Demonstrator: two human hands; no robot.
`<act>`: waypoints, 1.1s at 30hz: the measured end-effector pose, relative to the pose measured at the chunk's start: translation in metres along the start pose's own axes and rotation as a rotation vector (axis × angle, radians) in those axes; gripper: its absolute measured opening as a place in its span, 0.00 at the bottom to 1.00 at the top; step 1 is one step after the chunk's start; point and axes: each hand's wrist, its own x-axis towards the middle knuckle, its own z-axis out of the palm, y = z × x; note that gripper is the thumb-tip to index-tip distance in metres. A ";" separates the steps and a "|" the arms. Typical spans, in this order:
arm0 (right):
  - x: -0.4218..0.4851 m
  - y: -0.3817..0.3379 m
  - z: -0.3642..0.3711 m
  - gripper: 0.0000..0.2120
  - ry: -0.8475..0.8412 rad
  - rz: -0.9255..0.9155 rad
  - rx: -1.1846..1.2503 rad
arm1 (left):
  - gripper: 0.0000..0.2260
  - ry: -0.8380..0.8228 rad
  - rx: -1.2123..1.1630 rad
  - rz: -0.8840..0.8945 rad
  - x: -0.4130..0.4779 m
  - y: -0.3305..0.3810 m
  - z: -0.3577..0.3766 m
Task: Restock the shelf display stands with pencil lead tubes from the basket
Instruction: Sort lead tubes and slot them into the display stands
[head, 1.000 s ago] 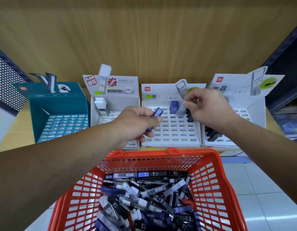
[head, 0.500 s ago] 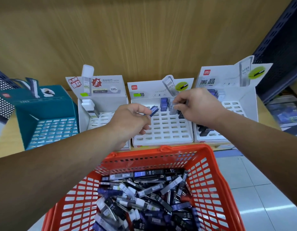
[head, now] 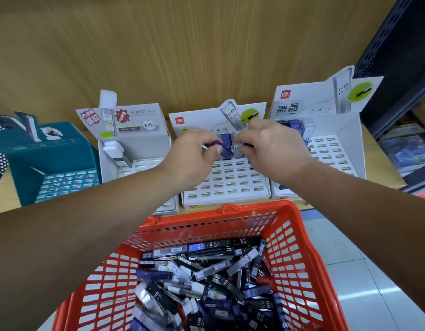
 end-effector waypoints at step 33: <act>-0.012 0.023 -0.001 0.15 -0.146 -0.048 -0.091 | 0.05 0.110 0.101 0.058 0.016 0.002 0.016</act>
